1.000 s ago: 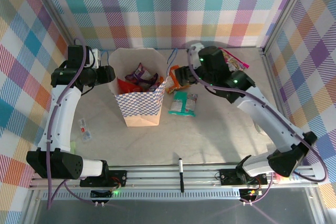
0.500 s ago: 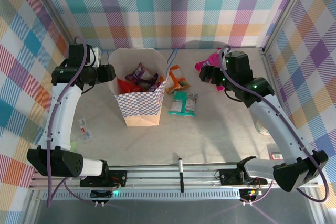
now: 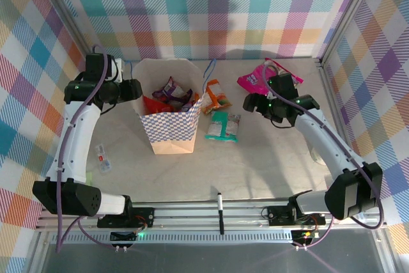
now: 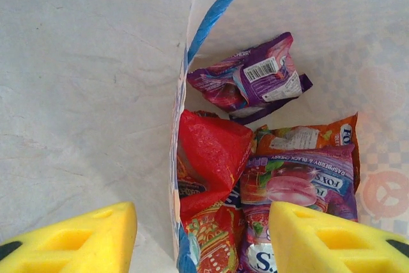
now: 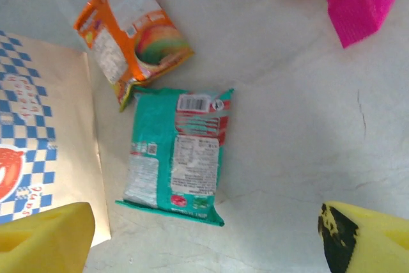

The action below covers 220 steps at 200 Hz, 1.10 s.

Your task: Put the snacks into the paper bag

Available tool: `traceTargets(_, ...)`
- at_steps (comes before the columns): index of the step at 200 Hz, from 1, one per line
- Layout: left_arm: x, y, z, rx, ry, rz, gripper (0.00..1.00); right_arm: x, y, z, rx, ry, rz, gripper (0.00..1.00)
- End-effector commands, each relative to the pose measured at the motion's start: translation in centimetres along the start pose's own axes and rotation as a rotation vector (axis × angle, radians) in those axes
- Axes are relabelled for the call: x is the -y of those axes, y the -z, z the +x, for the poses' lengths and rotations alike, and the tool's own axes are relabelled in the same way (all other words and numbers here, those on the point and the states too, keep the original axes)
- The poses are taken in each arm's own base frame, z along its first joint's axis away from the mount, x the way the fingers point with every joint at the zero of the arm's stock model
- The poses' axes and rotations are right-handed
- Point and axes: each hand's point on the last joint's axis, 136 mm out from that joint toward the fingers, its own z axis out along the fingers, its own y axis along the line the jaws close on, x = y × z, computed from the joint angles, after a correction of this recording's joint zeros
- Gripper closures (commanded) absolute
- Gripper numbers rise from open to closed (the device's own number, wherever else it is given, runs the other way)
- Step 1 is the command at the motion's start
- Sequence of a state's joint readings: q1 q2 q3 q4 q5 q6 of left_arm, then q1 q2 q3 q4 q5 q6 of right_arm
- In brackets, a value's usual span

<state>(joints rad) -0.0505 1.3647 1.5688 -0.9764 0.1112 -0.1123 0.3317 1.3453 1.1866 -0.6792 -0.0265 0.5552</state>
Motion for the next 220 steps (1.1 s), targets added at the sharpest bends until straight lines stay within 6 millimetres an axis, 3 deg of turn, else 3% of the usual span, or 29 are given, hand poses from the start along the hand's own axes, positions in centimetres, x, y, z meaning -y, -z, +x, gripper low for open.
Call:
traceTargets(1,0.6,0.2,0.1,-0.020,-0.006,0.012,0.43,-0.2,-1.4,1.5,-0.068,-0.052,-0.064,0.10)
traceTargets(47,1.3,0.0,0.4,-0.031,-0.026,0.018,0.42,0.3,-4.7,4.2,-0.176,-0.114,-0.105,0.11)
traceTargets(142,0.7,-0.5,0.9,-0.042,-0.030,-0.017,0.41,0.3,-9.5,7.1,-0.321,-0.186,-0.169,0.13)
traceTargets(220,0.4,-1.2,1.2,-0.055,-0.034,-0.030,0.41,-0.5,-12.2,7.9,-0.385,-0.218,-0.218,0.14)
